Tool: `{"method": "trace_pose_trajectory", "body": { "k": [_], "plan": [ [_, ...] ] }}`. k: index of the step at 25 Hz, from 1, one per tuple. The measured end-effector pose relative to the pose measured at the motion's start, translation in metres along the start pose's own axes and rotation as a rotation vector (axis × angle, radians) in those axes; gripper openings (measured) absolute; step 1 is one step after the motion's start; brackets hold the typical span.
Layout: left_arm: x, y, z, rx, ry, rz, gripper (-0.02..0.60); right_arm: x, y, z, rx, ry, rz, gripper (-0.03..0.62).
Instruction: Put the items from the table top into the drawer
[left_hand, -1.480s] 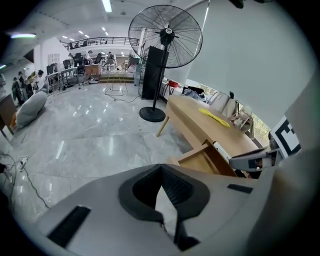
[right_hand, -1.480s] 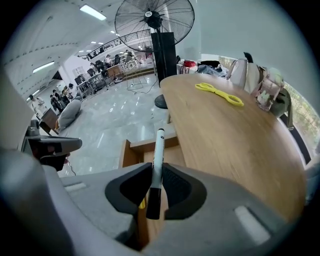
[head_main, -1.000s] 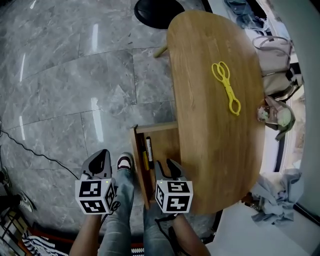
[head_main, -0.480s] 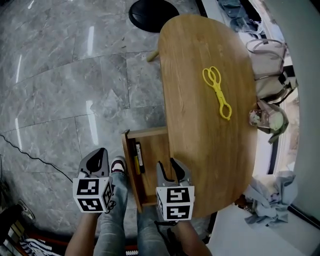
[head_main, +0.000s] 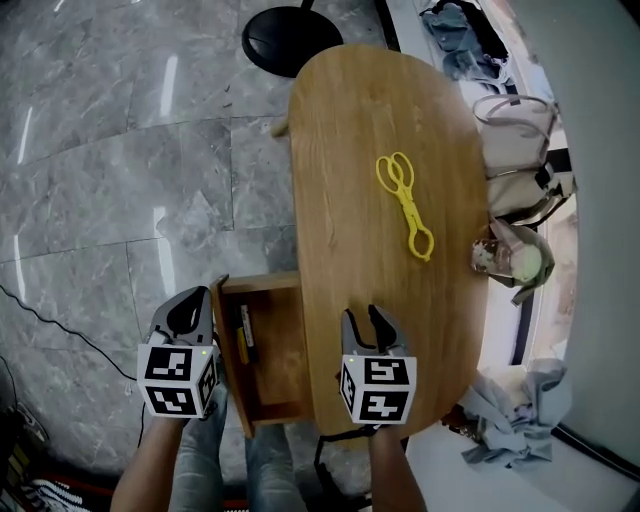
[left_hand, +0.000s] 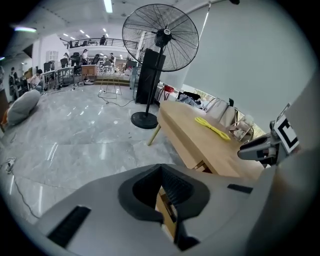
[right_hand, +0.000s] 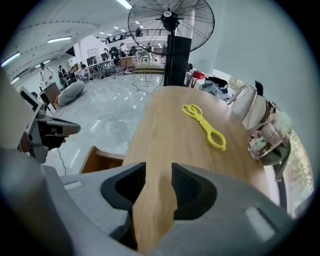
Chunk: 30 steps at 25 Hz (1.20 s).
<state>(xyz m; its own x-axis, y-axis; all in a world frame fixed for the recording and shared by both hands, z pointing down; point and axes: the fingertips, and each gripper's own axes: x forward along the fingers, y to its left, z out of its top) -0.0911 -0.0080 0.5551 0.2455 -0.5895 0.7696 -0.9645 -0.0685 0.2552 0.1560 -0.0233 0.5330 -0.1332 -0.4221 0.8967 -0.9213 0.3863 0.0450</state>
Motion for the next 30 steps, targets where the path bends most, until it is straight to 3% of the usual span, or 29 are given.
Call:
{"method": "trace_pose_trajectory", "body": {
  "k": [8, 15, 30],
  "plan": [
    [0.030, -0.023, 0.015, -0.032, -0.011, -0.008, -0.005, 0.017, -0.063, 0.020, -0.041, 0.002, -0.042, 0.146],
    [0.053, -0.044, 0.028, -0.070, -0.036, -0.009, -0.005, 0.034, -0.100, 0.044, -0.147, 0.001, -0.060, 0.146],
    [0.086, -0.070, 0.043, -0.148, -0.088, 0.007, -0.005, 0.075, -0.144, 0.083, -0.309, 0.030, -0.068, 0.146]
  ]
}}
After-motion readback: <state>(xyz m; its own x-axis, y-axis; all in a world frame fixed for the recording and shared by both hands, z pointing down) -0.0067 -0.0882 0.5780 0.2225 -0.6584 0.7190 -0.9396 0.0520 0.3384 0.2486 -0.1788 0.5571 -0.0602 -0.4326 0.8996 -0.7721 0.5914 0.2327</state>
